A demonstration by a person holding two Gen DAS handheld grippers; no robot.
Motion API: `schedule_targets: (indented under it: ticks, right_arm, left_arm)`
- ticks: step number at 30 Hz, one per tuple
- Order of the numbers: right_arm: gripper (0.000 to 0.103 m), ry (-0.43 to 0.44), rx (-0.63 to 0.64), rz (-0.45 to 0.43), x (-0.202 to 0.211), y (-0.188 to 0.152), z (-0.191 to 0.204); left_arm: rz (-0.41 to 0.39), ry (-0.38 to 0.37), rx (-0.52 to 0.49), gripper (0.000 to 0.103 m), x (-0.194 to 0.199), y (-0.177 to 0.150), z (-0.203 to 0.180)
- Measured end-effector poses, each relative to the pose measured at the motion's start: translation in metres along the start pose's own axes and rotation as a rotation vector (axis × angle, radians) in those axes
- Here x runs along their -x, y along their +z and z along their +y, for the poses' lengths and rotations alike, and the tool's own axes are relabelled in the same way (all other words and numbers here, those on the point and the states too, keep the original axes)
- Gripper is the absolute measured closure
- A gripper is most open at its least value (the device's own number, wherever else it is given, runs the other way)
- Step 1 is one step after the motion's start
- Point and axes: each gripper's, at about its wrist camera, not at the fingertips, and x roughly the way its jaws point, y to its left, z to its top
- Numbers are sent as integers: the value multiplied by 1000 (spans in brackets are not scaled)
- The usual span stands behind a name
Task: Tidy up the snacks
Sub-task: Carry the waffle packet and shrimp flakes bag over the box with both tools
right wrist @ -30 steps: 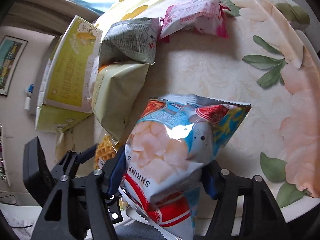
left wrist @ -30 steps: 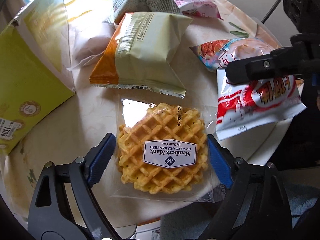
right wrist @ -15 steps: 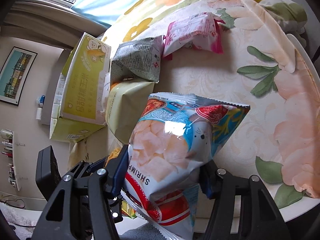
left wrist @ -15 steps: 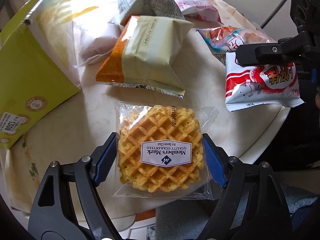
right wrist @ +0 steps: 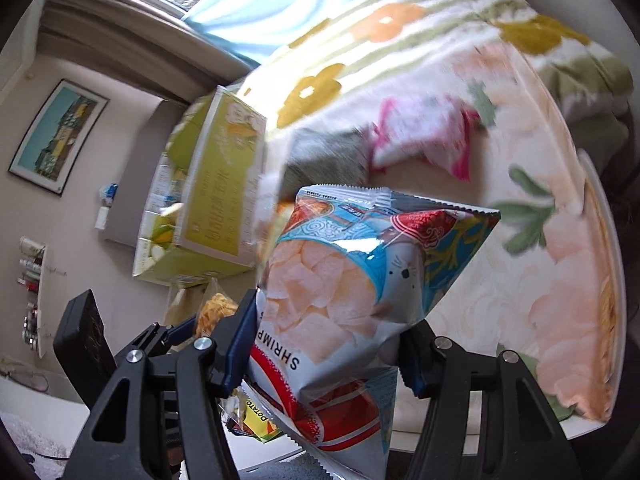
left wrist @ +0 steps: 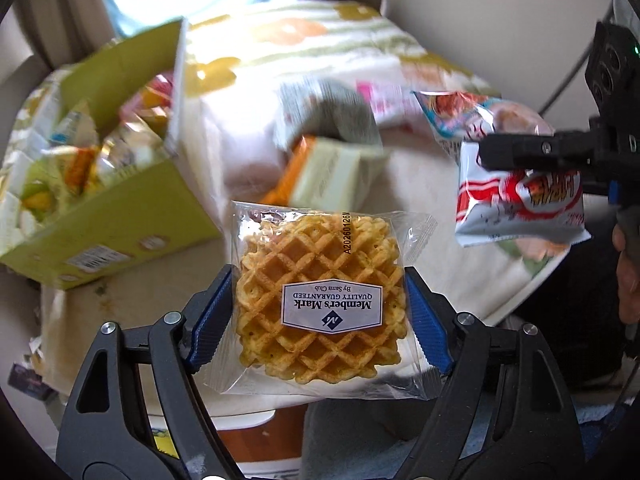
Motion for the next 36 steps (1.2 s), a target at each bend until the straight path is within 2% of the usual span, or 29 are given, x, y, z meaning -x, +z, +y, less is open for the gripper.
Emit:
schedule_targets:
  ticks: [9,14,18,22,26,30,32,33,34,36]
  right_arm:
    - [46,61,194,-49,31,34,52]
    - [46,83,270,-44,25,53,77]
    - [46,119,280,-43,7,68,101]
    - [46,142,281,-49,-18,82,129]
    - [46,150,301,-42,-46,95,160]
    - [46,151,290,-39,-70,105,181]
    - [46,143,282,-39,-80,108,188]
    - [46,139,276,-39,-84,109,190]
    - [46,134,268,-39,-87,110,192]
    - [46,120,255,-37,-94,112,193]
  left_arm:
    - [-169,69,111,25,72,36,14]
    - [-228,78,197,25,98,54,52]
    - [-251,103,212,25,106,77,92]
    - [-240,112,238,25,104,101,145]
    - [-197,101,251,25,91,119,193]
    - [-138,96,210,25,70,129,222]
    - [-114,70,174,21,58,129,231]
    - [-104,71,155,16,54,128,235]
    - [-87,77,138,2,48,126,237]
    - [-92,102,111,0,42,118,240]
